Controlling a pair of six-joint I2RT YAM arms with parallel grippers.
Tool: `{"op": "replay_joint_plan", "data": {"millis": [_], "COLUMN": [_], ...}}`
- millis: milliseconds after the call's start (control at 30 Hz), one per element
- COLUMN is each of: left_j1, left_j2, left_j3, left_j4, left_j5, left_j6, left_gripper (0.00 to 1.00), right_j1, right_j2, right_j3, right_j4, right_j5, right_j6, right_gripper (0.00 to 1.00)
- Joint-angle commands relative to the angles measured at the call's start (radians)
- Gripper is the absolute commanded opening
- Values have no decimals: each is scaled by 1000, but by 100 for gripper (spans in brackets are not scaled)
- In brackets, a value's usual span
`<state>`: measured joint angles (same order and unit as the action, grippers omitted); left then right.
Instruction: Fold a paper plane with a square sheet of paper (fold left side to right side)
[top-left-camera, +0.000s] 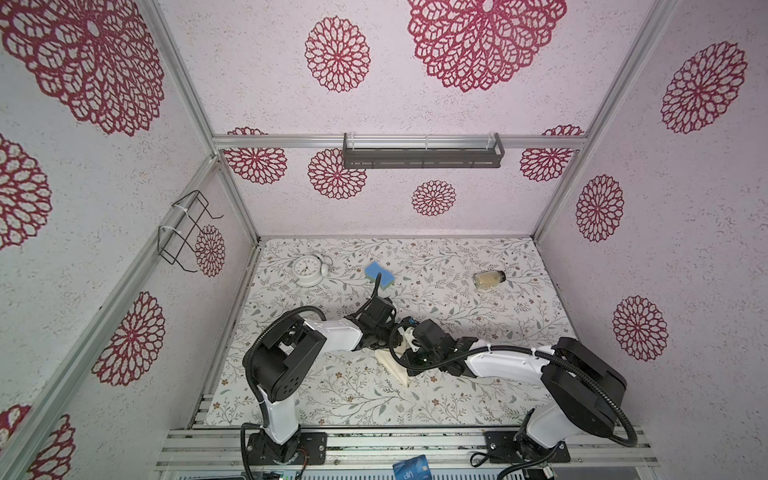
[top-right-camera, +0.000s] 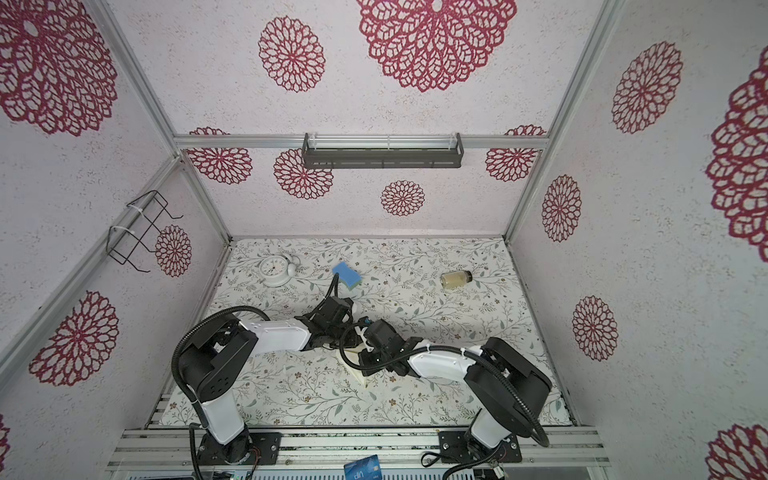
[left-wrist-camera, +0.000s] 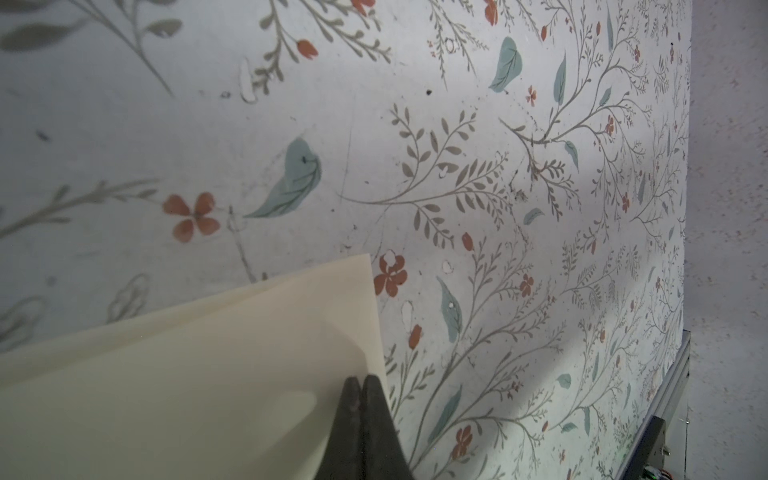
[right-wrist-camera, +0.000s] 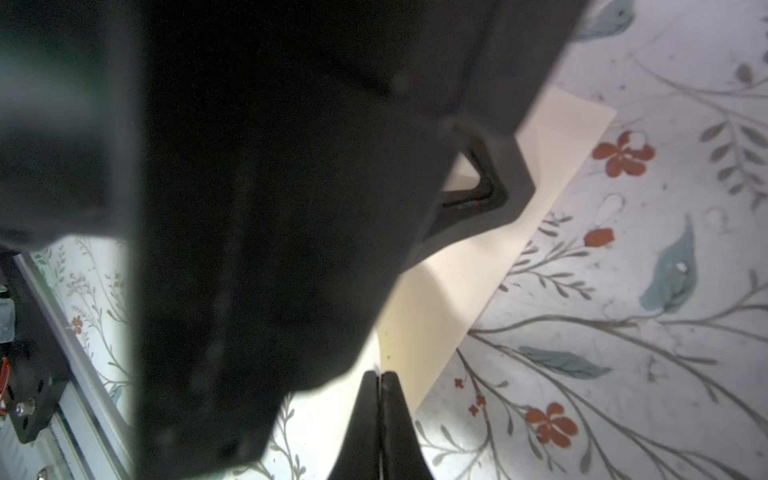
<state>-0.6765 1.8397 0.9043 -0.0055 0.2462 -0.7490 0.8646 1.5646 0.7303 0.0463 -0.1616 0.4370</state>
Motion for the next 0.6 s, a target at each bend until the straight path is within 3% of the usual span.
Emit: {"op": "replay_joint_plan", "data": {"millis": [0, 333, 567], "left_j1": [-5, 4, 14], "left_j2": [17, -42, -70], "left_j3": [-6, 8, 7], "left_j4": [-48, -12, -33], "left_j5": [-25, -58, -95], "left_j6": [-1, -103, -104], "left_gripper": [0, 0, 0], "right_j1": [-14, -16, -16], "right_j2": [21, -5, -5], "right_j3": [-26, -81, -85], "right_j4": [12, 73, 73], "right_j5": [-34, -74, -78], "right_j6": [20, 40, 43], "right_gripper": [3, 2, 2]}}
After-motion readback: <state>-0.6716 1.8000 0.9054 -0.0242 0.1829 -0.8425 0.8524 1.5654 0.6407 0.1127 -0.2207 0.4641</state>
